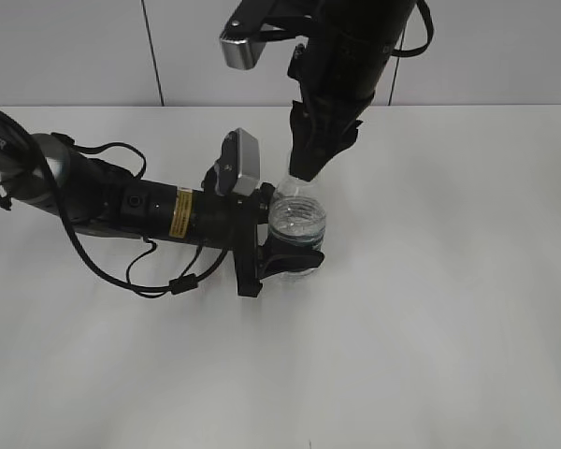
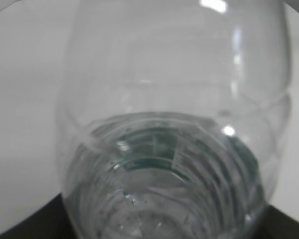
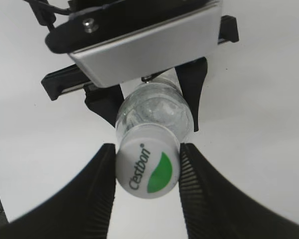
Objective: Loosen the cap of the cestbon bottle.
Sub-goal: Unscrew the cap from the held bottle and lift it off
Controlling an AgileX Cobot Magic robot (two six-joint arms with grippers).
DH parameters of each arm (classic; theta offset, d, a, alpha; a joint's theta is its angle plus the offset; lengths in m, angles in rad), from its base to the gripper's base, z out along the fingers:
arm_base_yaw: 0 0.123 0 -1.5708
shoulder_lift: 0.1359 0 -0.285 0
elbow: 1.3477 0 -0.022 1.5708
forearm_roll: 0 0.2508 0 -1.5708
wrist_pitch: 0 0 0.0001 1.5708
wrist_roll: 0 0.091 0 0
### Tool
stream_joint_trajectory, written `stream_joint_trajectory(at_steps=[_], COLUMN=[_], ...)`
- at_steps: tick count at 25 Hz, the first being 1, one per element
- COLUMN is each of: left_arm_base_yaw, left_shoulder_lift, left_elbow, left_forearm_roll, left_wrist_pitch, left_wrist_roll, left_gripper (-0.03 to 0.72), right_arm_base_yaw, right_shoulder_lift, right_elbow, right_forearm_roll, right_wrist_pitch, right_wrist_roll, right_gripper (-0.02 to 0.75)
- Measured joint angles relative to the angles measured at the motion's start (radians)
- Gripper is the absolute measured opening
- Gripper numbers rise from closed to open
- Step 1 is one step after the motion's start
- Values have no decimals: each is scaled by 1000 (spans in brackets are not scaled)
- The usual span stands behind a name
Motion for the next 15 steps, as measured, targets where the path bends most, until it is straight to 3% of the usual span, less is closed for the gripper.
stream_joint_trajectory(at_steps=[6, 15], left_arm_base_yaw=[2, 2], left_shoulder_lift=[0, 0], left_elbow=[0, 0], left_forearm_roll=[2, 3], left_wrist_pitch=[-2, -3], left_wrist_roll=[2, 2], left_gripper=[414, 413], right_arm_base_yaw=[0, 0], right_shoulder_lift=[0, -1], right_elbow=[0, 0], right_forearm_roll=[3, 3], right_wrist_pitch=[0, 0], right_wrist_roll=[-122, -145], right_gripper=[293, 294])
